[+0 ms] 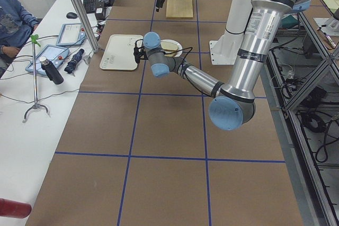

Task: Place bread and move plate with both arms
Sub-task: 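Raise the right gripper away from the plate while the left arm reaches toward the plate, then grip the white plate rim with the left gripper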

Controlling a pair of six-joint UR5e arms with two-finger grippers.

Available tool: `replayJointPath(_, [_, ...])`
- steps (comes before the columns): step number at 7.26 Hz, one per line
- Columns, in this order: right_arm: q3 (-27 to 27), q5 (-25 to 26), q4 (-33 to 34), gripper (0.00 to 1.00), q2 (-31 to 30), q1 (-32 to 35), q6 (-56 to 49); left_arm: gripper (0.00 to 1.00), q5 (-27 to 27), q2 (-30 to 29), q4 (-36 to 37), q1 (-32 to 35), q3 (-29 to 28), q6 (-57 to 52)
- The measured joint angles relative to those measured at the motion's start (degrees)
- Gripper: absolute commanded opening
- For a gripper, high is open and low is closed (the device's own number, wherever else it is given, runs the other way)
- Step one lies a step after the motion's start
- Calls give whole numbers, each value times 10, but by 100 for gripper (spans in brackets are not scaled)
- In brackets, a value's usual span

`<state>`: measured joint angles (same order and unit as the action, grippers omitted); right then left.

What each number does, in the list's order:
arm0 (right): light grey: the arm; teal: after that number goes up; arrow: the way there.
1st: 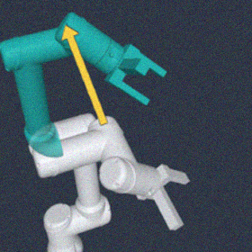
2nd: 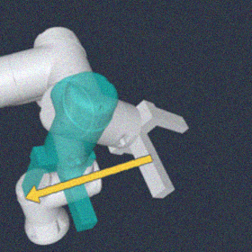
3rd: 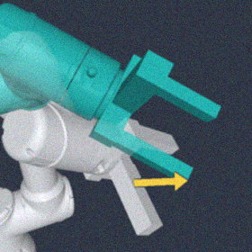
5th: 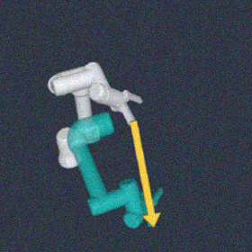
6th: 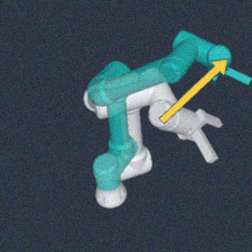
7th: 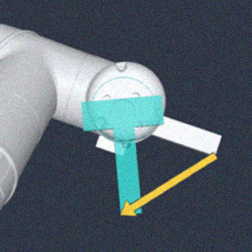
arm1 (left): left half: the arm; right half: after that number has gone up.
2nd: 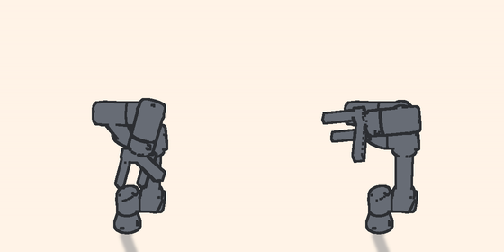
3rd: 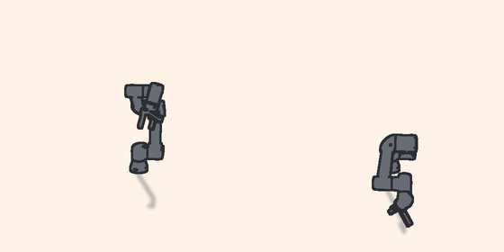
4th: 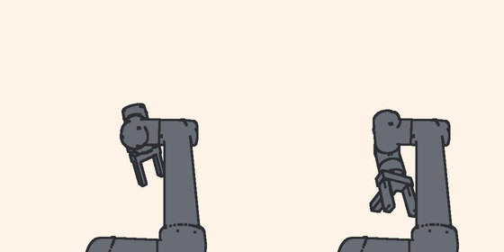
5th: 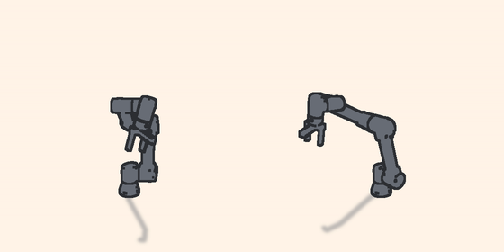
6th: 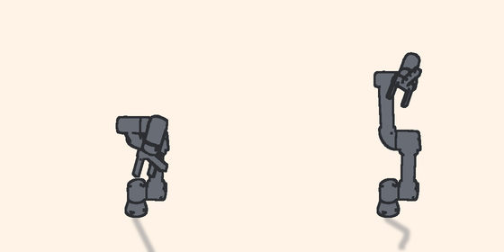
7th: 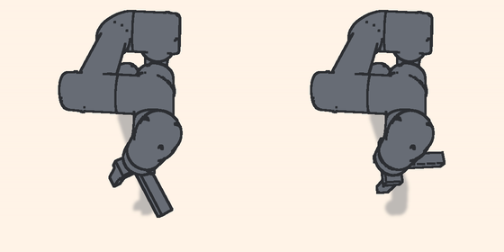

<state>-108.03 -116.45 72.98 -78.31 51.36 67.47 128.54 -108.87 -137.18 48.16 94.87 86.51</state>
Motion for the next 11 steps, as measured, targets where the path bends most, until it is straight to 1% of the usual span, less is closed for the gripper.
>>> replayJointPath(2, [0, -36, 0, 100, -45, 52, -115, 95, -87, -38, -118, -74, -61, 98])
replayJointPath(3, [1, -49, 1, 100, -60, 70, -153, 92, -113, -49, -169, -99, -92, 118])
replayJointPath(4, [1, -60, 2, 100, -67, 81, -175, 87, -127, -56, -198, -115, -116, 125])
replayJointPath(5, [1, -65, 4, 100, -70, 85, -183, 80, -133, -61, -210, -126, -129, 127])
replayJointPath(7, [1, -67, 6, 100, -71, 86, -186, 79, -135, -68, -219, -137, -139, 130])
replayJointPath(9, [1, -68, 6, 100, -72, 86, -184, 75, -141, -72, -264, -144, -164, 134])
replayJointPath(10, [0, -67, 6, 100, -72, 86, -182, 74, -144, -73, -278, -147, -173, 136])
replayJointPath(11, [0, -67, 6, 100, -72, 86, -180, 71, -150, -77, -285, -152, -177, 137])
